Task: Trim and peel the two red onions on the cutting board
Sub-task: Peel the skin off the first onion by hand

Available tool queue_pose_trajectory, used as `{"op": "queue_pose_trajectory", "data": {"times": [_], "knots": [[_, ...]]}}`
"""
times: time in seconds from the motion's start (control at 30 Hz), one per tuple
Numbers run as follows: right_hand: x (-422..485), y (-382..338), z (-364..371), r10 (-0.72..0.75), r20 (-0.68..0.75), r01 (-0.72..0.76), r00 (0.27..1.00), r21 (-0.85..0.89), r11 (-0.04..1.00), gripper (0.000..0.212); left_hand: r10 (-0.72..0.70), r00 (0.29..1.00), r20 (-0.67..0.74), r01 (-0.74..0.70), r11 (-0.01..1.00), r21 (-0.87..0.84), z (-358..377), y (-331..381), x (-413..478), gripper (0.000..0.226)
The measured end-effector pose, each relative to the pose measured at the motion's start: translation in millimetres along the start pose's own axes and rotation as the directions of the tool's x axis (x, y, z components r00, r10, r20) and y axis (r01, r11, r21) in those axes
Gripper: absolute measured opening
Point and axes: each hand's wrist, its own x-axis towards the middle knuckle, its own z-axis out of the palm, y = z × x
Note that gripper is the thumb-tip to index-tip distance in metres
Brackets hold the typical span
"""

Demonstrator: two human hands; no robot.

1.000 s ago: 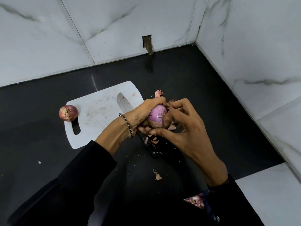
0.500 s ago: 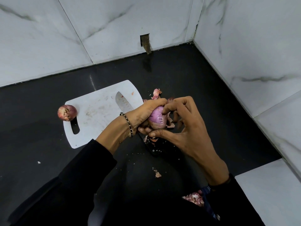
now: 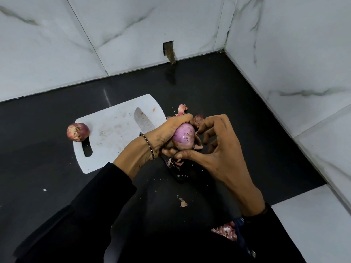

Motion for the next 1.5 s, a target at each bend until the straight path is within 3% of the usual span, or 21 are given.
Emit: {"op": "queue_pose_trajectory", "data": {"times": [0.1, 0.2, 0.3, 0.4, 0.57, 0.8, 0.9, 1.03, 1.17, 1.5], "knots": [[0, -3, -1, -0.014, 0.007, 0.013, 1.0, 0.03, 0.999, 0.058, 0.024, 1.0, -0.006, -0.025, 0.997, -0.072, 1, -4, -1, 0.046], [0, -6, -1, -0.036, 0.008, 0.035, 0.999, 0.052, 0.998, 0.056, 0.054, 0.998, 0.013, -0.051, 0.983, -0.178, 0, -6, -1, 0.053], [0, -9, -1, -0.064, 0.011, 0.064, 0.998, 0.055, 0.996, 0.054, 0.078, 0.996, 0.039, -0.067, 0.974, -0.216, -1, -5, -3, 0.031], [1, -10, -1, -0.085, 0.024, 0.084, 0.996, 0.055, 0.995, 0.052, 0.085, 0.996, 0.016, -0.08, 0.976, -0.202, -1, -5, -3, 0.043], [0, -10, -1, -0.093, 0.05, 0.092, 0.994, 0.024, 0.995, 0.05, 0.08, 0.996, -0.05, -0.087, 0.98, -0.18, 0, -3, -5, 0.032], [-5, -4, 4, -0.064, 0.026, 0.064, 0.998, -0.003, 0.998, 0.038, 0.053, 0.998, -0.02, -0.056, 0.976, -0.212, 2, -1, -6, 0.026], [-6, -4, 3, -0.024, -0.033, 0.024, 0.999, 0.001, 1.0, 0.043, 0.028, 1.0, 0.001, -0.027, 0.977, -0.212, 5, 1, -7, 0.04], [-4, -5, 2, -0.017, -0.034, 0.018, 0.999, 0.025, 1.0, 0.046, 0.02, 1.0, 0.022, -0.013, 0.963, -0.269, 6, 2, -10, 0.033], [-4, -7, 2, -0.019, -0.009, 0.019, 1.0, 0.044, 0.999, 0.047, 0.04, 0.999, -0.004, -0.04, 0.963, -0.266, 5, 0, -10, 0.041], [-5, -8, 2, -0.037, -0.023, 0.037, 0.999, -0.005, 0.999, 0.047, 0.086, 0.996, 0.007, -0.08, 0.952, -0.295, 10, 5, -14, 0.03]]}}
